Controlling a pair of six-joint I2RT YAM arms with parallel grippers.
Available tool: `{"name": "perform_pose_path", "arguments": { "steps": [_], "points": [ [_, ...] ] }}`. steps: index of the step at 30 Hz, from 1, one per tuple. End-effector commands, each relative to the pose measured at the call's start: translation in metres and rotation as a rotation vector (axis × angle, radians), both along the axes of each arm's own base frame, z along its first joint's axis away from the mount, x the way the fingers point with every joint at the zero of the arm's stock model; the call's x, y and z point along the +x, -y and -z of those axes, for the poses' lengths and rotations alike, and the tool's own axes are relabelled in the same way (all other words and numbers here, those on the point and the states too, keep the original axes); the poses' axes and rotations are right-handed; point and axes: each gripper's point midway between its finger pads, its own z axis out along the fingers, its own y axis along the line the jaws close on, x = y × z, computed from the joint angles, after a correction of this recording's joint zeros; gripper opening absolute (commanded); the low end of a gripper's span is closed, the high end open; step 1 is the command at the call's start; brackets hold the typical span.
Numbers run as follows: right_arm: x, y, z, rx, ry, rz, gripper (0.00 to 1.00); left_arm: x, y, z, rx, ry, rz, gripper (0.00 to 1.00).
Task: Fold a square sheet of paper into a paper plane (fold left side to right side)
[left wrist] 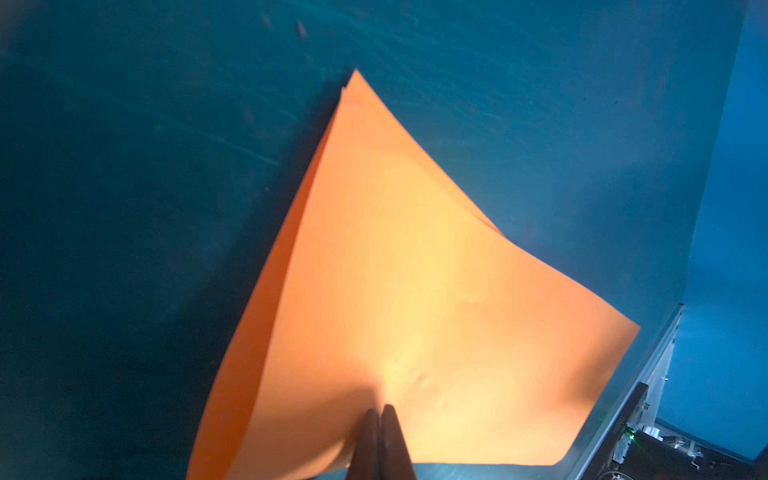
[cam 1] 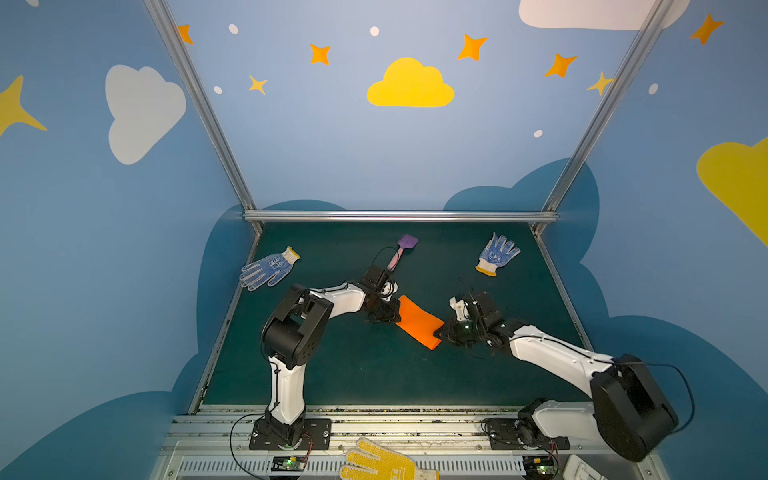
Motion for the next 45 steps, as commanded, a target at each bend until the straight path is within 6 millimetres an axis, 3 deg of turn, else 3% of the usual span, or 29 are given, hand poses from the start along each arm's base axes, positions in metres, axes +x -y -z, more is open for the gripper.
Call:
{"name": "perform_pose_path", "arguments": {
  "steps": [1,5,9,24,38,45],
  "points": [
    [0.013,-0.023,0.003,0.014,-0.002,-0.022,0.00,-0.010,-0.011,0.022,0.064,-0.040,-0.012,0.04],
    [0.023,-0.047,0.011,0.016,-0.010,-0.052,0.00,-0.011,-0.012,0.023,0.066,-0.043,-0.012,0.04],
    [0.023,-0.051,0.027,-0.010,-0.029,-0.052,0.00,-0.011,-0.012,0.022,0.065,-0.040,-0.014,0.04],
    [-0.018,-0.002,0.085,-0.113,-0.129,0.002,0.00,-0.010,-0.012,0.020,0.063,-0.036,-0.014,0.04],
    [-0.065,0.049,0.104,-0.174,-0.177,0.057,0.00,-0.009,-0.012,0.018,0.064,-0.031,-0.013,0.04],
    [-0.067,0.061,0.085,-0.149,-0.157,0.083,0.00,-0.009,-0.011,0.018,0.059,-0.029,-0.014,0.04]
  ]
}}
